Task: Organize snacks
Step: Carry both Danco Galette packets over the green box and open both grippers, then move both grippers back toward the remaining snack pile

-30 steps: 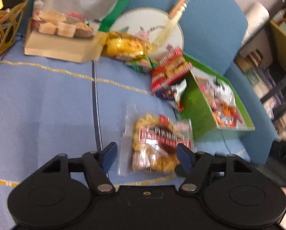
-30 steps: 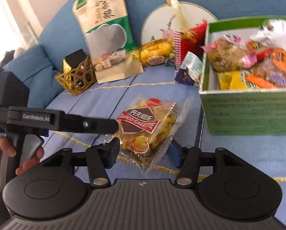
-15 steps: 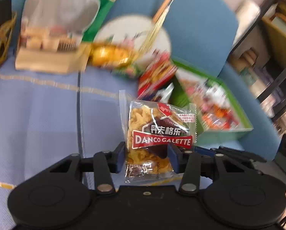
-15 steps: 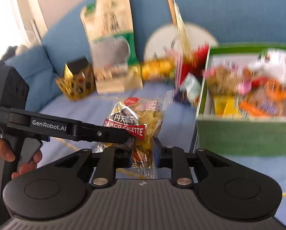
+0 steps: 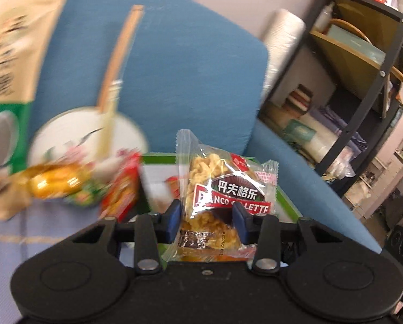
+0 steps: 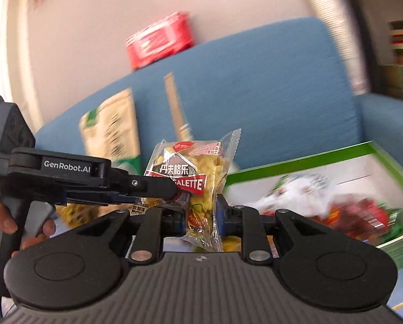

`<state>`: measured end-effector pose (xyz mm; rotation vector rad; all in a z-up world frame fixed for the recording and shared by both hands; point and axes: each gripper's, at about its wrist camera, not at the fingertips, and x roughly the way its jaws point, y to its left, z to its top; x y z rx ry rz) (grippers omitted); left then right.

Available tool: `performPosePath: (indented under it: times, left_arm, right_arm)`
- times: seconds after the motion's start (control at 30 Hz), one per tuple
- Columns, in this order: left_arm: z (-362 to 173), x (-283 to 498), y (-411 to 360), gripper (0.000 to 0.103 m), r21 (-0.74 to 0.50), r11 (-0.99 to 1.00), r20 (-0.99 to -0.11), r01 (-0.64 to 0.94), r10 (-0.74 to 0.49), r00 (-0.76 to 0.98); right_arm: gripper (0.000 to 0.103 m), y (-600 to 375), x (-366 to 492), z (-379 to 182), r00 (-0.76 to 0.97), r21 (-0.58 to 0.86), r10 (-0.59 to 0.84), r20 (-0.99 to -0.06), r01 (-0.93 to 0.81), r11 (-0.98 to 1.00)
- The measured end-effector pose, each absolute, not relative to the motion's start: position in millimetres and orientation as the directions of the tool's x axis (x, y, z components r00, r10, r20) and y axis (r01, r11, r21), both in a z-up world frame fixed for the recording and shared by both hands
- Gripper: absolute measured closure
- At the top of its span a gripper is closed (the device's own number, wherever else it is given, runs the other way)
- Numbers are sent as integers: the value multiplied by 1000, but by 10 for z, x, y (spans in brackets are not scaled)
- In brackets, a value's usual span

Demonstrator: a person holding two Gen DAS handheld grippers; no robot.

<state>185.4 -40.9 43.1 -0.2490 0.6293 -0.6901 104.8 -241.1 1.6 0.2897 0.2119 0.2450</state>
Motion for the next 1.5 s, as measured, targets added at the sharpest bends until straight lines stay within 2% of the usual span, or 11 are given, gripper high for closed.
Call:
performPosePath:
  times: [0.27, 0.53, 0.57, 0.6, 0.63, 0.67, 0.97, 1.13, 1.17, 1.27, 1.5]
  left_arm:
    - [450, 2183, -1316, 71, -364, 716, -496, 595, -690, 527]
    - [331, 2372, -1734, 71, -348, 713, -526, 609, -686, 502]
    - [329, 2382, -1745, 65, -335, 720, -527, 608, -678, 513]
    - [336, 2389, -1750, 47, -316, 732, -529, 603, -664, 529]
    - [338, 2388, -1733, 16, -299, 746, -524, 594, -649, 551]
    - [341, 2377, -1704, 1, -289, 761, -519, 581, -634, 572]
    - [330, 2312, -1324, 0, -266, 813, -516, 518, -574, 636]
    - [307, 2225, -1117, 0, -250, 836, -524, 488, -541, 658]
    - [305, 2182, -1067, 0, -245, 844, -519, 477, -530, 671]
    - [300, 2002, -816, 0, -267, 853, -481, 448, -521, 706]
    - [129, 1852, -155, 0, -233, 917, -505, 323, -399, 765]
  right_arm:
    - [65, -2767, 1110, -3, 984, 305, -34, -173, 86, 948]
    - [65, -3203, 1193, -125, 971, 401, -146, -190, 212, 891]
    - [65, -3218, 1222, -143, 968, 399, -158, -196, 226, 889]
    - [64, -3229, 1257, -170, 962, 394, -172, -212, 245, 886]
    - [59, -3233, 1290, -203, 955, 384, -183, -233, 263, 885]
    - [55, -3238, 1324, -235, 946, 377, -196, -259, 286, 881]
    - [56, -2973, 1117, -94, 969, 258, -187, -162, 224, 940]
    - [54, -2831, 1287, -165, 966, 197, -81, -246, 132, 971]
    - [48, -2806, 1292, -178, 965, 193, -69, -253, 120, 974]
    - [0, -2659, 1200, -132, 979, 161, -30, -202, 63, 985]
    - [0, -2144, 1164, -159, 971, 17, 102, -214, -101, 995]
